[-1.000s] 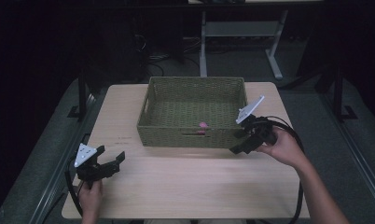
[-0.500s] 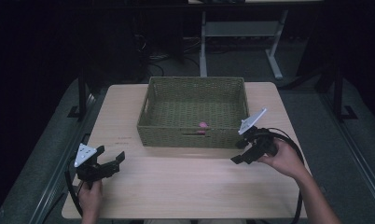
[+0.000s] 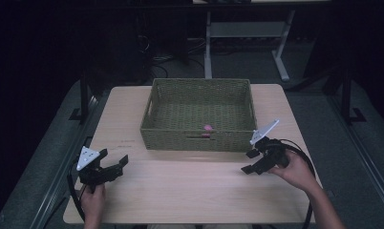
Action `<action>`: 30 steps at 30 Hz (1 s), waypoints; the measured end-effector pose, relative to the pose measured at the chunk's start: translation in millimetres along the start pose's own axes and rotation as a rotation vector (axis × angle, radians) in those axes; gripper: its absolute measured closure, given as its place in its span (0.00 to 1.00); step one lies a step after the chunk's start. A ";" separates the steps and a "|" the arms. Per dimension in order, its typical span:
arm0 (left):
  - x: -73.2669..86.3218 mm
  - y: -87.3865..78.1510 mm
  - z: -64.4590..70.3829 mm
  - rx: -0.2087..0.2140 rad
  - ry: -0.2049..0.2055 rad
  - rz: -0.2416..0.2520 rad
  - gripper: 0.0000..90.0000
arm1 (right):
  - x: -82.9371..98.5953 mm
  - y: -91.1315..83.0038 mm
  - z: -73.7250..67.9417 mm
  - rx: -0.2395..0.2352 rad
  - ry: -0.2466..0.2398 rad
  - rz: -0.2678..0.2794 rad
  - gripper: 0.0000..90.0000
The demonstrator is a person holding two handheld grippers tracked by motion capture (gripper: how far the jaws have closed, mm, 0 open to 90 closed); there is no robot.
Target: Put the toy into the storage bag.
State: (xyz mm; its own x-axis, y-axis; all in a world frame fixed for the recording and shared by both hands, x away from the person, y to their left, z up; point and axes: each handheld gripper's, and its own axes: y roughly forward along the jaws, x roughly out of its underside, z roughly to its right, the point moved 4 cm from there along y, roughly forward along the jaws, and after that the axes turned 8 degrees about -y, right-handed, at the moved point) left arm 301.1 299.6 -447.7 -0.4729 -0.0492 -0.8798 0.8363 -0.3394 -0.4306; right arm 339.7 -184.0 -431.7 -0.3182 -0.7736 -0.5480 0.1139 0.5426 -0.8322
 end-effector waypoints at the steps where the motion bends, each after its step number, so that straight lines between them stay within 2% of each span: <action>1: 0.0 -0.1 0.0 0.000 0.002 0.000 0.14 | 1.8 0.3 -0.5 0.001 0.007 0.000 0.35; 13: 0.2 -0.1 0.0 0.000 0.004 -0.001 0.14 | 22.8 5.3 -6.0 -0.003 0.046 0.002 0.34; 19: 0.2 0.0 0.0 0.001 0.003 -0.001 0.14 | 31.0 4.5 -8.9 0.013 0.047 0.021 0.34; 23: 0.2 0.2 1.1 0.001 0.005 -0.001 0.14 | 36.1 3.8 -12.0 0.025 0.050 0.015 0.34; 30: 0.4 0.1 1.3 0.001 0.006 -0.002 0.14 | 50.3 4.3 -18.0 0.026 0.076 0.026 0.33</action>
State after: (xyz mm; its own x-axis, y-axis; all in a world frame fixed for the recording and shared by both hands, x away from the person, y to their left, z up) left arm 300.6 298.4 -447.8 -0.4728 -0.0432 -0.8801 0.8351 -0.3406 -0.4319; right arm 307.2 -214.7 -461.3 -0.3856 -0.7316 -0.5622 0.1474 0.5527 -0.8202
